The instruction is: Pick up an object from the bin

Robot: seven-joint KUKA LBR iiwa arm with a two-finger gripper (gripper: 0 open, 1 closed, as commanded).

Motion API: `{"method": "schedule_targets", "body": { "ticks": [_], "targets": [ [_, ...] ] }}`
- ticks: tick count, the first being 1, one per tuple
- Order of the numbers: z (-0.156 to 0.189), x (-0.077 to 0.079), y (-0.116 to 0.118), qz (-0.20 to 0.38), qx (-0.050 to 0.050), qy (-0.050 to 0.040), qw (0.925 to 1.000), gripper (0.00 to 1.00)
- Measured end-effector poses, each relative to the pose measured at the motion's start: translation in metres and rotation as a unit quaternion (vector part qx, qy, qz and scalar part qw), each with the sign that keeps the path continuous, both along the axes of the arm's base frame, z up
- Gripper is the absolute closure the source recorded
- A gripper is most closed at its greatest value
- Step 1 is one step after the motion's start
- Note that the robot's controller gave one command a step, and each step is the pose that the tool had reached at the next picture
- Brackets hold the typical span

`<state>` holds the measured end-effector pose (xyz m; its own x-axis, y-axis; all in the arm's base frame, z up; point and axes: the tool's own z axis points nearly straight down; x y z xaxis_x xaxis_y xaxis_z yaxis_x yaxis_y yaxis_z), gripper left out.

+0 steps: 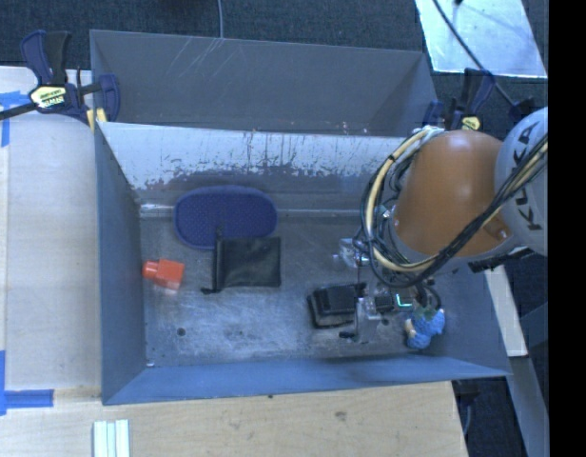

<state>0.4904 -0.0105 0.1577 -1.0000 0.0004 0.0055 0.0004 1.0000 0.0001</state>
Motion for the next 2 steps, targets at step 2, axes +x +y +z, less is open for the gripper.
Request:
{"method": "schedule_targets", "body": {
  "ticks": [2],
  "targets": [
    [-0.0834, 0.0038, -0.0543, 0.091, 0.001, -0.0146, 0.9957, 0.00]
  ]
}}
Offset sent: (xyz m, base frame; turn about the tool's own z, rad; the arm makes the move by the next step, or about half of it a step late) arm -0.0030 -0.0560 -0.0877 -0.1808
